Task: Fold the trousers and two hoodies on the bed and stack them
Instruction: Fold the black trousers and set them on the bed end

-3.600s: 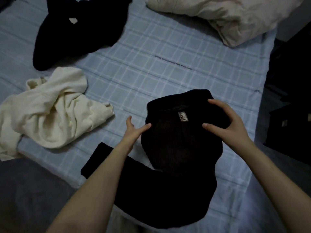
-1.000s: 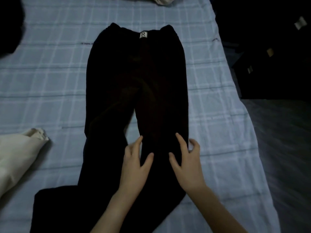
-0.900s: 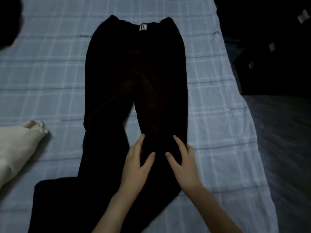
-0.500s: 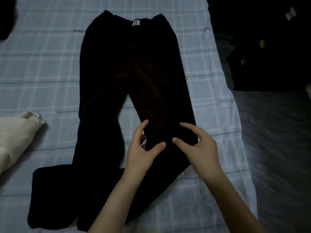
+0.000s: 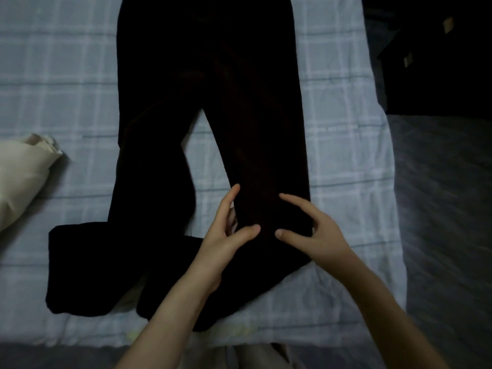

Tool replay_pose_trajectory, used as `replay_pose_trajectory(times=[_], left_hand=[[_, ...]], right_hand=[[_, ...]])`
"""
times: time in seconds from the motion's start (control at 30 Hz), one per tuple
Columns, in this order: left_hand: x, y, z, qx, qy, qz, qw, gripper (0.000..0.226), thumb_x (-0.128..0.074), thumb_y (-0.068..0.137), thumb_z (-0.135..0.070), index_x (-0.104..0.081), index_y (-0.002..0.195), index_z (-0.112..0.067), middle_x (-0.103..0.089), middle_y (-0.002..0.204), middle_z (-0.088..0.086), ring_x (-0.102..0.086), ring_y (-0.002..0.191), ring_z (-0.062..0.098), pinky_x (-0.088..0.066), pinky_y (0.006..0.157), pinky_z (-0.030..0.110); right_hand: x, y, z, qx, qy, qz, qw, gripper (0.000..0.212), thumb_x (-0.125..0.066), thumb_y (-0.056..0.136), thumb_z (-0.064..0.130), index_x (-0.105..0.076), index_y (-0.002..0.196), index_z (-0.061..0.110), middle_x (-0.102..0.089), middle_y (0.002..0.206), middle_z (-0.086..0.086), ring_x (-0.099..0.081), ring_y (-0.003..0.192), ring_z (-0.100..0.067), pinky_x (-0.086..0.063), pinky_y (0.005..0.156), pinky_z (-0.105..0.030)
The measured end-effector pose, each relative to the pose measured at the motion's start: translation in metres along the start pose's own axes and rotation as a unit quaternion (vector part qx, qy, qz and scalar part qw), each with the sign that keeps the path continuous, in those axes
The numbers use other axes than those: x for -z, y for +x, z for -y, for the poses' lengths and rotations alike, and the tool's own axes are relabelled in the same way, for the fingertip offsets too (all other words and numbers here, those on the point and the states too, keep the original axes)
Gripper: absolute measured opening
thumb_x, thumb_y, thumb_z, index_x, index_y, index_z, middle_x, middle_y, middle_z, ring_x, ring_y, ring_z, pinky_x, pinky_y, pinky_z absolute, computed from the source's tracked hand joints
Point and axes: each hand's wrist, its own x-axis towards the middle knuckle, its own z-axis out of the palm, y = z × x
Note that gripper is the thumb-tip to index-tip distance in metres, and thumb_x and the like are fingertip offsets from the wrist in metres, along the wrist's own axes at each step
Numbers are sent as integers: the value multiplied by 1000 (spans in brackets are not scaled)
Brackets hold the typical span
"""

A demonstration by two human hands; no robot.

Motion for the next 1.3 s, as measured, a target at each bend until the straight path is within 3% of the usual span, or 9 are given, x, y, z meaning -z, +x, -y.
replay_pose_trajectory(times=[0.13,0.3,0.4,0.57,0.7,0.83,0.93,1.1,1.3], left_hand=[[-18,0,-9,20,-49,-21,998,63,-69,90,-18,-41,138,-48,-68,124,-6,-65,114,11,-53,82,16],[-27,3,12,18,12,-194,981,49,-72,87,-21,-54,130,-38,-59,128,-12,-59,115,2,-52,90,22],[-26,-7,31,12,46,-151,987,47,-74,86,-33,-56,129,-41,-63,125,-18,-59,116,-1,-51,96,25],[-34,-22,38,11,87,-42,995,77,-80,75,-39,-43,143,-37,-64,125,-20,-60,115,-1,-50,87,13],[-35,-35,36,42,1,-41,998,69,-78,81,-28,-45,138,-46,-66,122,-17,-64,111,4,-52,80,14],[-32,-43,41,9,41,-82,996,77,-72,88,-22,-31,142,-57,-62,120,-28,-61,112,-3,-52,81,12],[-33,-49,49,-20,78,-67,995,78,-74,85,-23,-32,144,-52,-52,133,-31,-51,123,-8,-47,95,12],[-29,-70,59,-39,108,-37,993,90,-80,80,-24,-26,151,-43,-40,140,-35,-41,126,-17,-40,91,3],[-28,-94,59,26,-55,-26,998,75,-76,82,-22,-40,137,-58,-60,131,-18,-61,117,3,-55,87,20]], right_hand=[[37,8,25,-64,-35,42,996,54,-82,71,44,-61,119,57,-68,106,29,-65,96,10,-52,71,-7],[21,2,-7,-29,20,-9,999,56,-78,84,14,-60,132,37,-66,121,20,-61,115,0,-52,85,-13],[19,-15,-33,-1,80,29,996,75,-81,80,14,-49,142,40,-55,139,21,-53,127,-2,-50,92,-16],[13,-28,-44,17,-23,47,998,82,-83,79,21,-41,146,43,-50,142,24,-48,131,1,-48,102,-22],[22,-28,-29,-21,-25,58,998,77,-82,72,45,-43,137,58,-57,126,33,-58,115,8,-54,86,-16],[5,-33,-34,-12,-23,13,1000,71,-80,80,33,-44,136,58,-55,123,39,-56,113,13,-49,82,-6],[-6,-45,-51,11,52,-54,997,70,-78,83,22,-46,140,48,-54,134,29,-53,124,5,-50,93,-14],[-20,-91,-70,33,119,-37,992,86,-75,80,8,-35,150,37,-45,146,26,-43,137,-2,-46,101,-20],[-14,-125,-46,28,-53,-93,994,63,-74,81,49,-47,138,53,-58,125,38,-57,114,14,-49,83,-6]])
